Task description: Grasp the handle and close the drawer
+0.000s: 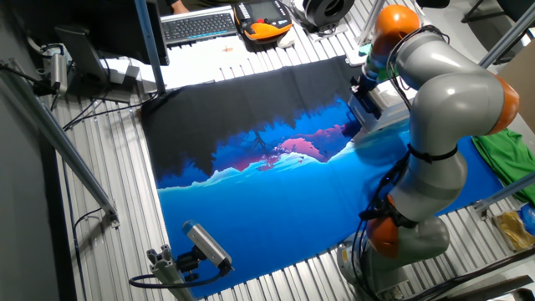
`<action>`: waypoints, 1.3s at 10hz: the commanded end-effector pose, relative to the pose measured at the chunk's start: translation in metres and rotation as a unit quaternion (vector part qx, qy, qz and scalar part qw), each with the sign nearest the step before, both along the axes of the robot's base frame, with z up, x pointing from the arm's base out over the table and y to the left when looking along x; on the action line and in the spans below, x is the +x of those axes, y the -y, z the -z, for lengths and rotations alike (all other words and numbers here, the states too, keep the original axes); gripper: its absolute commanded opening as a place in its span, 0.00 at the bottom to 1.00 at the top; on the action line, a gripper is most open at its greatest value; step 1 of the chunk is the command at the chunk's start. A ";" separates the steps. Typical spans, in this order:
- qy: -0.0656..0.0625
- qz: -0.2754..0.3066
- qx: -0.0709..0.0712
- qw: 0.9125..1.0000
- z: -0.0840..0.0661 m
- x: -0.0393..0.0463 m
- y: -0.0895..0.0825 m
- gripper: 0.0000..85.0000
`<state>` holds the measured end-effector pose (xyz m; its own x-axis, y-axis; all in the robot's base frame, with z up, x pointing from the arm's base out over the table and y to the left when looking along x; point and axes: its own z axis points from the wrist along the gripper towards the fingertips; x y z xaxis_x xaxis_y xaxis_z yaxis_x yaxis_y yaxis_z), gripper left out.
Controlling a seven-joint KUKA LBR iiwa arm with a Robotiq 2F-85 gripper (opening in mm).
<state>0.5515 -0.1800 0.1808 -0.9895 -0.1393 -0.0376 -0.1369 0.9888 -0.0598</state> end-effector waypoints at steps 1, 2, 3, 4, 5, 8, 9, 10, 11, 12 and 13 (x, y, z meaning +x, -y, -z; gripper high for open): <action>0.000 -0.006 -0.002 1.000 0.000 0.0003 0.000 0.00; -0.001 -0.010 -0.003 1.000 0.000 0.0005 0.000 0.00; 0.000 -0.018 -0.003 1.000 0.000 0.0008 0.000 0.00; 0.000 -0.022 -0.002 1.000 0.000 0.0008 0.000 0.00; 0.000 -0.022 -0.001 1.000 0.000 0.0009 0.000 0.00; 0.002 -0.021 -0.001 1.000 0.001 0.0011 0.000 0.00; 0.002 -0.021 -0.003 1.000 0.001 0.0012 -0.001 0.00; 0.002 -0.025 -0.003 1.000 0.001 0.0011 0.000 0.00; 0.001 -0.028 -0.003 1.000 0.000 0.0010 0.001 0.00; 0.000 -0.031 -0.002 1.000 -0.001 0.0011 0.003 0.00; 0.000 -0.033 -0.002 0.999 -0.001 0.0011 0.003 0.00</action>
<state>0.5525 -0.1830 0.1816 -0.9780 -0.2053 -0.0365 -0.2026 0.9771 -0.0647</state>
